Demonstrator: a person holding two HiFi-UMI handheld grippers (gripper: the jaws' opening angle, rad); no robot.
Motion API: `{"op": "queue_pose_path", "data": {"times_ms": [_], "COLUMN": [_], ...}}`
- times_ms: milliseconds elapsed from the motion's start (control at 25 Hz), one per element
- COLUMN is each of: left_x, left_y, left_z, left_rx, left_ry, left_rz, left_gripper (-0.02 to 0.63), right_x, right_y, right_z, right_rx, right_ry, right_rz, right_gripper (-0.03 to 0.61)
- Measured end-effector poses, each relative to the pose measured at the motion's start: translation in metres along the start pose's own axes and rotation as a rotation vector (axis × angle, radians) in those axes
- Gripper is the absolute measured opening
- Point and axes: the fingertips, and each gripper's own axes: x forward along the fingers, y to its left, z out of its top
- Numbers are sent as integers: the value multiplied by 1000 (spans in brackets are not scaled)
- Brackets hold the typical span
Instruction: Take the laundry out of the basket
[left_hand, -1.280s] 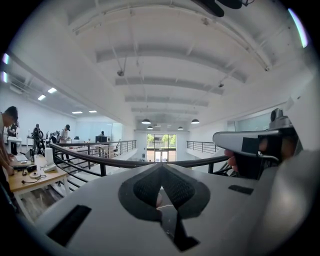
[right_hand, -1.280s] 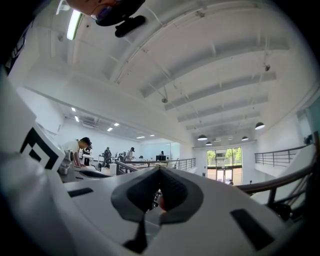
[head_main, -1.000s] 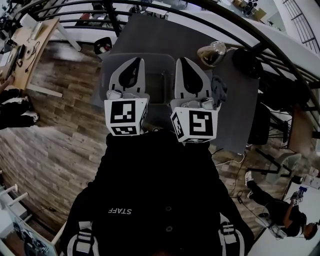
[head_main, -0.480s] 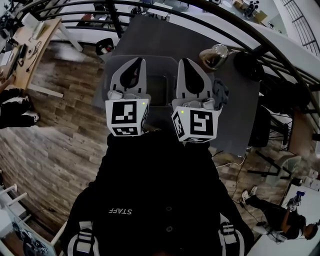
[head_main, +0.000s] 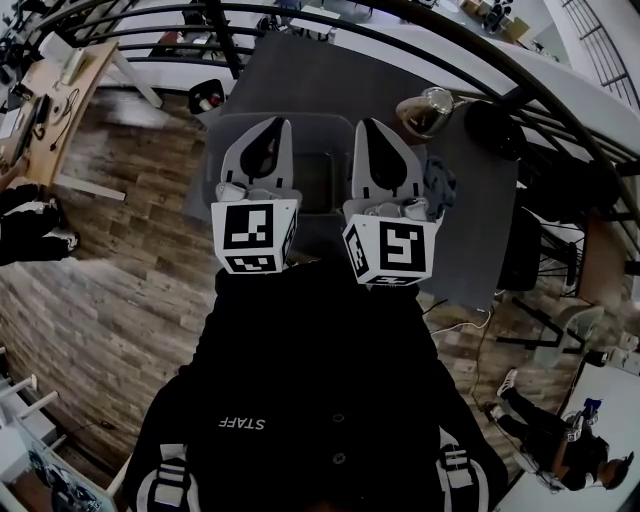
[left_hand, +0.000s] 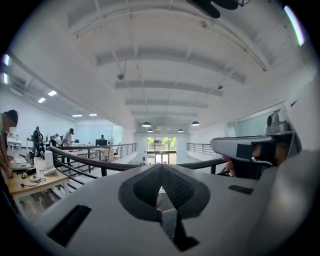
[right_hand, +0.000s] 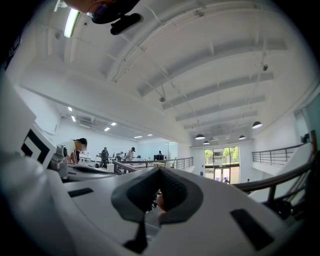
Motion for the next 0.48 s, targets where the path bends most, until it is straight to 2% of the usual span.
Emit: {"op": "queue_pose_path", "data": {"times_ms": [480], "left_x": [3], "left_y": [1], "left_z": [-2], "left_rx": [-11], "left_ry": [-11], "left_rz": [-7], "left_gripper": [2], "right_x": [1], "right_y": [-1], "right_z": [-8], "right_rx": [9], "right_ry": [18], "right_rz": [-3], "right_gripper": [14]}}
